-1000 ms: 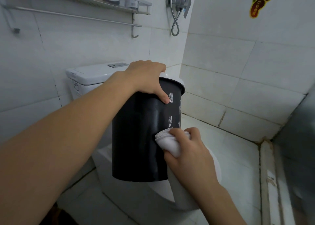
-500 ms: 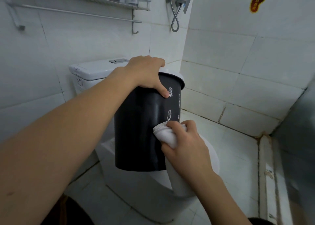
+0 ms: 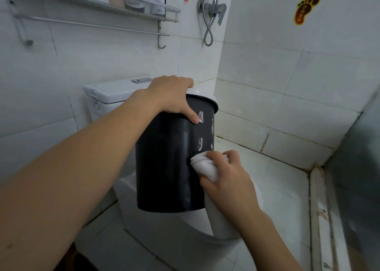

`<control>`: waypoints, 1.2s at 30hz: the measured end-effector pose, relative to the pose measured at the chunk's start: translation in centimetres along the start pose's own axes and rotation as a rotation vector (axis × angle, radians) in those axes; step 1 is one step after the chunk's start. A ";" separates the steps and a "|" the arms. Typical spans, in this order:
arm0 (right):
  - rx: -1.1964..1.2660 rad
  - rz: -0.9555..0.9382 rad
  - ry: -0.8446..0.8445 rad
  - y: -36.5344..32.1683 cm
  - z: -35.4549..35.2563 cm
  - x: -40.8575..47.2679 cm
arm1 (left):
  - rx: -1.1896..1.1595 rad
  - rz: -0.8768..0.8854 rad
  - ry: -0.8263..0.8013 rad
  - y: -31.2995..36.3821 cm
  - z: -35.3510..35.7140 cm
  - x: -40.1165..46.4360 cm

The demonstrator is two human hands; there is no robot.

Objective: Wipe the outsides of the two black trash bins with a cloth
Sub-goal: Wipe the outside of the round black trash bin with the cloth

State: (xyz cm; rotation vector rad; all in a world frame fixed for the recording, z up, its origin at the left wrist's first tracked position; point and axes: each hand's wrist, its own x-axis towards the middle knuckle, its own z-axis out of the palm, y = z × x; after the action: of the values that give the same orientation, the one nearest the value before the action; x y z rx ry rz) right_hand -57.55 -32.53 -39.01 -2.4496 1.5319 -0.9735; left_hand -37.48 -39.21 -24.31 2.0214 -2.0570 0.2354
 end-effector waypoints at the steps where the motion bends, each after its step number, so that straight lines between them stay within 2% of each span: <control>1: -0.003 0.005 0.001 0.0 -0.1 0.1 | 0.001 0.000 0.002 0.0 0.0 0.0; 9: -0.015 -0.029 -0.006 -0.9 -0.2 -0.2 | 0.009 0.011 0.009 -0.1 0.2 0.0; 15: -0.038 0.049 0.039 0.1 -0.1 0.7 | 0.022 0.012 0.019 -0.3 0.4 0.2; 23: -0.029 -0.027 0.024 -0.8 0.1 -0.2 | 0.008 0.017 0.040 -0.3 0.6 0.2; 29: -0.019 0.074 0.018 -0.4 0.0 -0.1 | 0.009 0.013 0.045 -0.2 0.5 -0.1; 36: -0.007 -0.026 0.026 -1.4 0.1 -0.5 | 0.006 0.024 0.025 0.0 0.3 -0.2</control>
State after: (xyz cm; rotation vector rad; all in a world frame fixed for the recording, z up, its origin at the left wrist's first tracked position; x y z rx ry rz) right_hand -56.60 -31.42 -38.77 -2.4775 1.5179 -1.0094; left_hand -37.50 -39.07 -24.67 1.9884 -2.0683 0.2708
